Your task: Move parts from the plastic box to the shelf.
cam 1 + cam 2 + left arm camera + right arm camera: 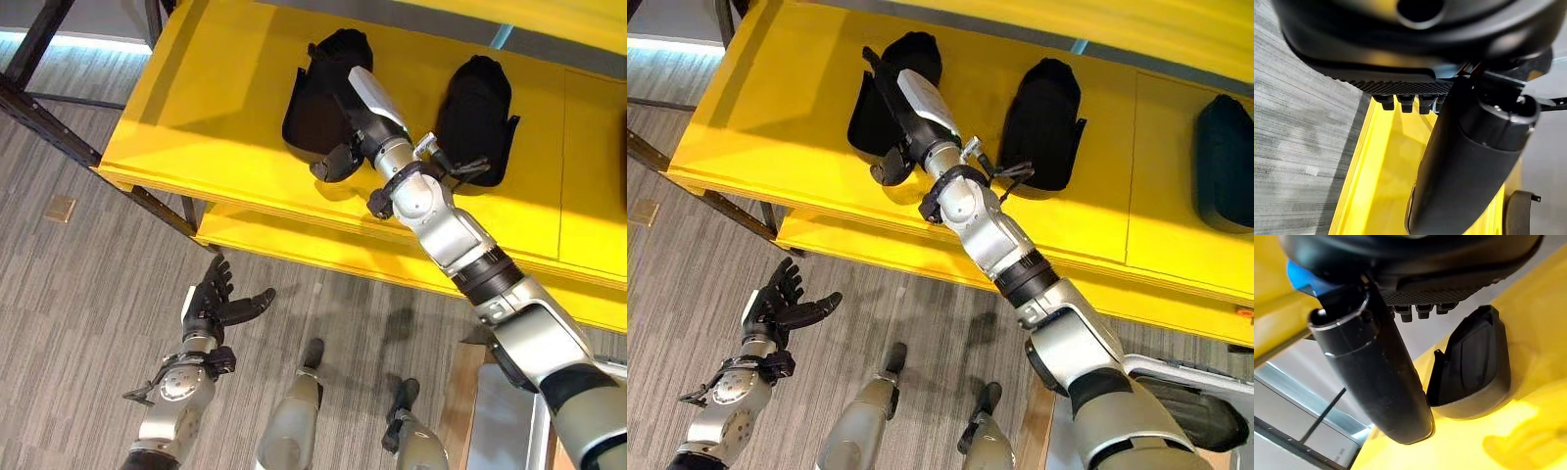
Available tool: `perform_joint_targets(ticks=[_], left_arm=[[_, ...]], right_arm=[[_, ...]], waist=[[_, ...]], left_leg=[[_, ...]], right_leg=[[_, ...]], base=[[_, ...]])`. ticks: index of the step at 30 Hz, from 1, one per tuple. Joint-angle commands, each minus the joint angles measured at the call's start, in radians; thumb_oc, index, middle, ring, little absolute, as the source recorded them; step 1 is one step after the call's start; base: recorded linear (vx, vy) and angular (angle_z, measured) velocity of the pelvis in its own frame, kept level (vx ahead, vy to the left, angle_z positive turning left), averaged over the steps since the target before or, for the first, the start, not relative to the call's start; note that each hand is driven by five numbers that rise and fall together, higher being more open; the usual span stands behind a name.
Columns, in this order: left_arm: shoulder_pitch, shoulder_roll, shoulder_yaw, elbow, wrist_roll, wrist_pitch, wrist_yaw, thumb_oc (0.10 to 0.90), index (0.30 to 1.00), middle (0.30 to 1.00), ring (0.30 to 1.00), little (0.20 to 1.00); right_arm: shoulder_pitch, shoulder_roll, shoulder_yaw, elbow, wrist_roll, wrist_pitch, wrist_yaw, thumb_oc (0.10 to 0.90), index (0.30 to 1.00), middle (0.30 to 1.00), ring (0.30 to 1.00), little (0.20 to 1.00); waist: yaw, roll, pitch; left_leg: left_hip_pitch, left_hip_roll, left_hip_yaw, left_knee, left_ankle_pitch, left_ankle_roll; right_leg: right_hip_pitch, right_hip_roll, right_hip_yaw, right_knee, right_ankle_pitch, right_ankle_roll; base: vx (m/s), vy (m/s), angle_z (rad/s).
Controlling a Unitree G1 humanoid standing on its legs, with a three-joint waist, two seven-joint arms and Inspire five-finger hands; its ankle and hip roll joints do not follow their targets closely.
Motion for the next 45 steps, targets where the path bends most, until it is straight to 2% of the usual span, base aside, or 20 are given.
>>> perform_joint_targets(ticks=[1, 3, 5, 11, 12, 14, 17, 24, 26, 34, 39, 45], left_arm=[[0.013, 0.015, 0.018, -0.052, 0.051, -0.059, -0.002, 0.9, 1.0, 1.0, 1.0, 1.0], [0.018, 0.006, 0.017, -0.043, 0.059, -0.053, -0.004, 0.9, 1.0, 1.0, 1.0, 1.0], [0.059, -0.012, 0.038, -0.038, 0.065, -0.035, -0.016, 0.9, 1.0, 1.0, 1.0, 1.0], [0.088, -0.034, 0.042, -0.038, 0.077, -0.031, -0.024, 0.9, 1.0, 1.0, 1.0, 1.0], [0.091, -0.049, 0.041, -0.04, 0.076, -0.031, -0.027, 0.9, 1.0, 1.0, 1.0, 1.0], [0.094, -0.057, 0.036, -0.039, 0.075, -0.033, -0.03, 0.9, 1.0, 1.0, 1.0, 1.0], [0.11, -0.081, 0.045, -0.047, 0.078, -0.035, -0.039, 0.9, 1.0, 1.0, 1.0, 1.0], [0.135, -0.118, 0.074, -0.035, 0.089, -0.038, -0.048, 0.9, 1.0, 1.0, 1.0, 1.0], [0.156, -0.14, 0.09, -0.028, 0.093, -0.038, -0.052, 0.9, 1.0, 1.0, 1.0, 1.0], [0.18, -0.177, 0.116, -0.008, 0.098, -0.047, -0.059, 0.9, 1.0, 1.0, 1.0, 1.0], [0.194, -0.19, 0.137, -0.004, 0.1, -0.055, -0.052, 0.9, 1.0, 1.0, 1.0, 1.0], [0.198, -0.201, 0.142, 0.015, 0.095, -0.061, -0.034, 0.9, 1.0, 1.0, 1.0, 1.0]], right_arm=[[-0.008, 0.024, -0.054, -0.111, 0.093, -0.124, -0.025, 0.9, 1.0, 1.0, 1.0, 1.0], [0.04, 0.018, -0.049, -0.159, 0.139, -0.131, 0.002, 0.9, 1.0, 1.0, 1.0, 1.0], [0.15, -0.048, -0.064, -0.278, 0.231, -0.141, 0.04, 0.9, 1.0, 1.0, 1.0, 1.0], [0.271, -0.056, -0.099, -0.344, 0.294, -0.167, 0.054, 0.9, 1.0, 1.0, 1.0, 1.0], [0.35, -0.061, -0.136, -0.379, 0.335, -0.186, 0.057, 0.9, 1.0, 1.0, 1.0, 1.0], [0.39, -0.06, -0.145, -0.399, 0.346, -0.191, 0.065, 0.9, 1.0, 1.0, 1.0, 1.0], [0.546, -0.058, -0.213, -0.446, 0.416, -0.216, 0.082, 0.9, 1.0, 1.0, 1.0, 1.0], [0.768, -0.061, -0.331, -0.498, 0.481, -0.252, 0.108, 0.9, 1.0, 1.0, 1.0, 1.0], [0.895, -0.058, -0.4, -0.511, 0.504, -0.263, 0.123, 0.9, 1.0, 1.0, 1.0, 1.0], [1.13, 0.018, -0.505, -0.484, 0.578, -0.285, 0.144, 0.9, 1.0, 1.0, 1.0, 1.0], [1.199, 0.045, -0.523, -0.483, 0.615, -0.29, 0.162, 0.9, 1.0, 1.0, 1.0, 1.0], [1.26, 0.103, -0.54, -0.423, 0.675, -0.306, 0.141, 0.9, 1.0, 1.0, 1.0, 1.0]], waist=[[-0.008, -0.055, -0.131], [-0.018, -0.06, -0.139], [-0.047, -0.071, -0.174], [-0.069, -0.069, -0.206], [-0.085, -0.064, -0.214], [-0.089, -0.06, -0.217], [-0.113, -0.048, -0.237], [-0.149, -0.029, -0.27], [-0.167, -0.02, -0.281], [-0.209, 0.001, -0.297], [-0.222, 0.011, -0.3], [-0.235, 0.01, -0.309]], left_leg=[[0.034, 0.073, 0.053, -0.025, -0.059, 0.0], [0.053, 0.078, 0.063, -0.048, -0.051, 0.0], [0.128, 0.096, 0.099, -0.149, -0.012, -0.003], [0.186, 0.104, 0.129, -0.215, 0.01, -0.006], [0.199, 0.108, 0.136, -0.219, 0.009, -0.008], [0.208, 0.11, 0.139, -0.221, 0.007, -0.009], [0.238, 0.121, 0.149, -0.235, 0.003, -0.015], [0.293, 0.141, 0.172, -0.266, 0.006, -0.026], [0.32, 0.151, 0.179, -0.285, 0.009, -0.029], [0.362, 0.166, 0.195, -0.304, 0.01, -0.035], [0.37, 0.166, 0.203, -0.304, 0.005, -0.035], [0.378, 0.16, 0.203, -0.31, 0.002, -0.033]], right_leg=[[0.011, -0.042, 0.036, -0.011, 0.043, 0.015], [0.016, -0.036, 0.04, -0.022, 0.048, 0.016], [0.03, -0.022, 0.055, -0.06, 0.07, 0.023], [0.043, -0.014, 0.064, -0.083, 0.074, 0.028], [0.046, -0.012, 0.07, -0.086, 0.073, 0.03], [0.052, -0.009, 0.074, -0.087, 0.07, 0.029], [0.07, -0.001, 0.084, -0.095, 0.057, 0.031], [0.104, 0.016, 0.096, -0.107, 0.039, 0.031], [0.117, 0.023, 0.104, -0.11, 0.031, 0.031], [0.137, 0.034, 0.12, -0.101, 0.008, 0.028], [0.135, 0.037, 0.135, -0.1, 0.006, 0.028], [0.146, 0.031, 0.136, -0.105, 0.009, 0.032]], base=[[0.01, -0.019, -0.11], [0.04, -0.02, -0.29], [0.09, -0.021, -0.41], [0.06, -0.008, -0.29], [0.05, -0.006, -0.13], [0.04, -0.008, -0.07], [0.08, -0.014, -0.17], [0.06, -0.008, -0.09], [0.06, -0.003, -0.25], [0.03, -0.002, -0.12], [0.0, 0.006, -0.04], [0.0, 0.002, -0.01]])
